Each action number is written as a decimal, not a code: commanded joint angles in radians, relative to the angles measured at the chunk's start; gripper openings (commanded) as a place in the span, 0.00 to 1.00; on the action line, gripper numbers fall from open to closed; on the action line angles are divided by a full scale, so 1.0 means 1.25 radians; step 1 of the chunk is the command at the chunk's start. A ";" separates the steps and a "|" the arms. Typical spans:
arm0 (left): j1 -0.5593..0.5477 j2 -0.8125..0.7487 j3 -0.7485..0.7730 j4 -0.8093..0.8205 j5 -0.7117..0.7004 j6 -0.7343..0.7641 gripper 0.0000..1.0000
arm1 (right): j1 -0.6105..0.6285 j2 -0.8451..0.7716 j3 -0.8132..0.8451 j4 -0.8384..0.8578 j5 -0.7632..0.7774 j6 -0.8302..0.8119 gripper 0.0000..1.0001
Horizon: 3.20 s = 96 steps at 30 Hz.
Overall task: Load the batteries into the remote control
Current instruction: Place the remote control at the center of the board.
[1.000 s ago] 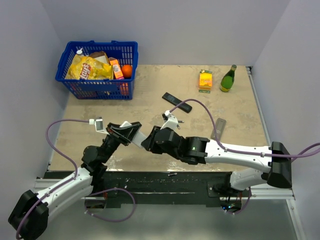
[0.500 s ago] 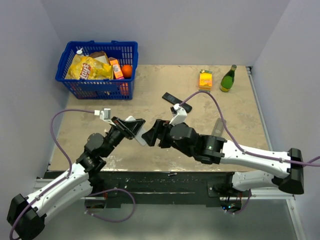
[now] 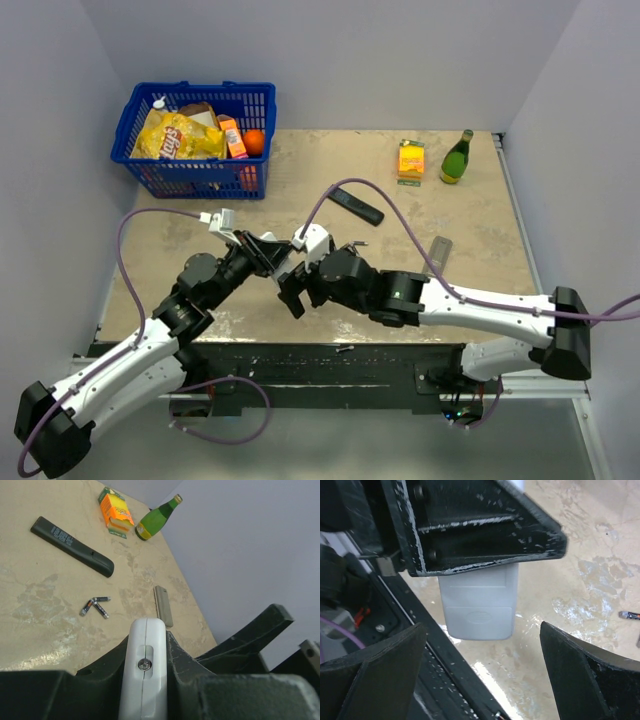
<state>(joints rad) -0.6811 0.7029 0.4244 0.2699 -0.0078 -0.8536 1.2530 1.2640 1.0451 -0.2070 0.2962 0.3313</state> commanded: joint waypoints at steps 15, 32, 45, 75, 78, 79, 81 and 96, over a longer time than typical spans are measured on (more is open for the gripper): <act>-0.002 0.017 0.034 0.061 0.060 -0.041 0.00 | 0.013 0.109 0.052 0.123 0.044 -0.118 0.63; -0.001 -0.047 0.101 -0.109 -0.076 0.089 0.72 | 0.013 0.023 -0.030 0.080 0.047 -0.063 0.00; -0.001 -0.168 0.236 -0.359 -0.387 0.323 0.92 | 0.010 -0.002 -0.042 -0.032 0.085 -0.007 0.00; 0.002 -0.321 0.175 -0.445 -0.515 0.506 1.00 | -0.159 0.417 0.308 -0.185 0.037 0.041 0.00; 0.004 -0.333 0.172 -0.448 -0.514 0.504 1.00 | -0.174 0.495 0.377 -0.205 0.060 0.049 0.00; 0.005 -0.335 0.171 -0.448 -0.514 0.504 1.00 | -0.179 0.510 0.392 -0.204 0.059 0.048 0.00; 0.007 -0.341 0.169 -0.448 -0.514 0.504 1.00 | -0.181 0.553 0.434 -0.190 0.061 0.043 0.00; 0.021 -0.339 0.165 -0.453 -0.487 0.501 1.00 | -0.218 0.798 0.678 -0.242 0.090 0.082 0.07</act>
<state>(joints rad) -0.6651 0.2829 0.6392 -0.3042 -0.6289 -0.2466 0.9970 2.2330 1.8214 -0.4782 0.3889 0.4118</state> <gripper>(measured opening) 0.997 0.590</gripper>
